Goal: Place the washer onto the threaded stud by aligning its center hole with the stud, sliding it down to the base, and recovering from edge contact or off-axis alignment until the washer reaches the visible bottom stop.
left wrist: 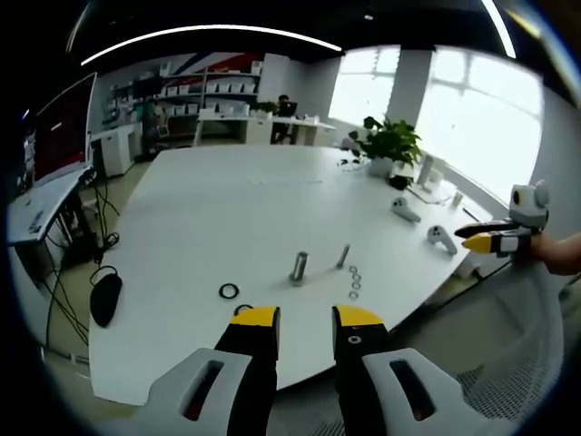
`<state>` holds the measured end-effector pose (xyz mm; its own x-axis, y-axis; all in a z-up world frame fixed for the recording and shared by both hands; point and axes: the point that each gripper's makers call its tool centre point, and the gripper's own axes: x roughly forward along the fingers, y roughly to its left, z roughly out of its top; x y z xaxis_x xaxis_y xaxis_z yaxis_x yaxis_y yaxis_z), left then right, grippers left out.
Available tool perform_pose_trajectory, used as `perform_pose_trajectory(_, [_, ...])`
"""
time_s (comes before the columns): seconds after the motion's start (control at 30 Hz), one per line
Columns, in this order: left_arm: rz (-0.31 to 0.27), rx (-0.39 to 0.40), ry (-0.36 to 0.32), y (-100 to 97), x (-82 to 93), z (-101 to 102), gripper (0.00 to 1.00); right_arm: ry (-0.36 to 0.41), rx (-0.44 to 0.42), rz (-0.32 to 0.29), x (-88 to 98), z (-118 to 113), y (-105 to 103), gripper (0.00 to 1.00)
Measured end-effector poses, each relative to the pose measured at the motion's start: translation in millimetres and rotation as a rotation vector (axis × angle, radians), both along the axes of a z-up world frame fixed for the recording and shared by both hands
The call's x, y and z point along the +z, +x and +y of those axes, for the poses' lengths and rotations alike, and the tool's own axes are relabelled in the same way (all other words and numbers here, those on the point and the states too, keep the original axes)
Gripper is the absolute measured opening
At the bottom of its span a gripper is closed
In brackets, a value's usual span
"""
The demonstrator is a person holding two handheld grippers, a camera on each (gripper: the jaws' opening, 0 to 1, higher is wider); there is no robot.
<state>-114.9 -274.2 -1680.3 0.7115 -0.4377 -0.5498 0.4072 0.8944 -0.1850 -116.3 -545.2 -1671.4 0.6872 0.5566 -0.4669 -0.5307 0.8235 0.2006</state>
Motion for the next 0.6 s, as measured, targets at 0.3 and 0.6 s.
perform_pose_trajectory(0.3, [0.010,0.007,-0.001,-2.6,-2.2,1.6,0.21,-0.010,0.007,-0.006,0.3,0.7,-1.1,0.33])
perform_pose_trajectory(0.6, [0.015,-0.001,0.002,-3.2,-3.7,0.9,0.21,-0.018,0.007,0.012,-3.8,0.8,-1.9,0.33])
